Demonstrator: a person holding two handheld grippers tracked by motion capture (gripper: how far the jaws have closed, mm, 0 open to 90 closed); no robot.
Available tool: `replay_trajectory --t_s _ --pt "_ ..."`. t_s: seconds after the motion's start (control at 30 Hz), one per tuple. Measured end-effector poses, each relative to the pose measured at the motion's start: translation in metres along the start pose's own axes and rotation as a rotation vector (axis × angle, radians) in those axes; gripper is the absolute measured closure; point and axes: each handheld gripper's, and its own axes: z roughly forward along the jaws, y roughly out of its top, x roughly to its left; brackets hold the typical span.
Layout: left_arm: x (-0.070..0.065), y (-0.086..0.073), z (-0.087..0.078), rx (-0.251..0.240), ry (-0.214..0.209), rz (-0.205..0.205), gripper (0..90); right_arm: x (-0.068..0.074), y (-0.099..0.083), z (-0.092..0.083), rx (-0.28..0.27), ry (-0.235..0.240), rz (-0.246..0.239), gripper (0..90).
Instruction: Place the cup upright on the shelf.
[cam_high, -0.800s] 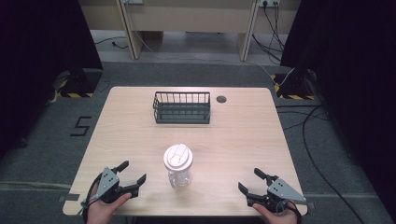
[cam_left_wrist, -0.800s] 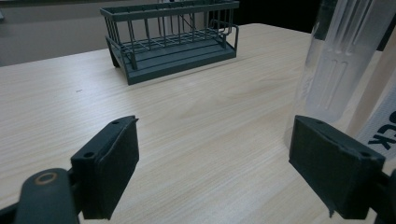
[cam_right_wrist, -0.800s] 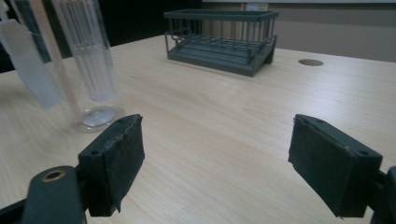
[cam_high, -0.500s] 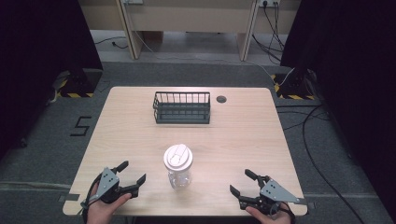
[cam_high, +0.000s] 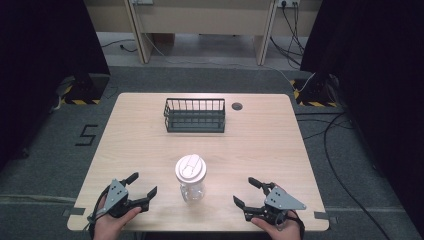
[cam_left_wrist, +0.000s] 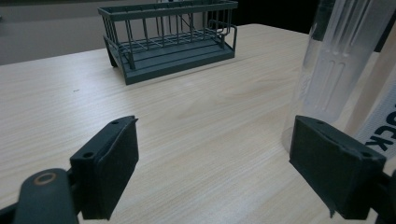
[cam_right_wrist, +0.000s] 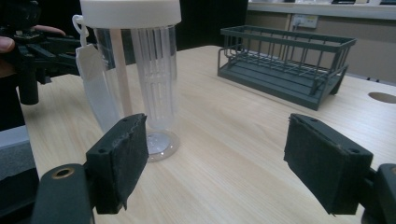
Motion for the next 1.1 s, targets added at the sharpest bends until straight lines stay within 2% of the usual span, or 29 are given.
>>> replay_trajectory --t_s 0.5,0.83,1.1 --pt "-0.001 0.000 0.001 0.001 -0.007 -0.006 15.2 0.008 0.011 0.036 0.015 0.071 -0.023 21.4" --pt "-0.002 0.000 0.001 -0.003 -0.011 -0.015 15.2 0.015 0.007 0.059 0.029 0.117 -0.004 20.4" --pt "-0.001 0.000 0.000 -0.005 -0.012 -0.016 15.2 0.022 0.008 0.076 0.036 0.149 -0.014 19.6"
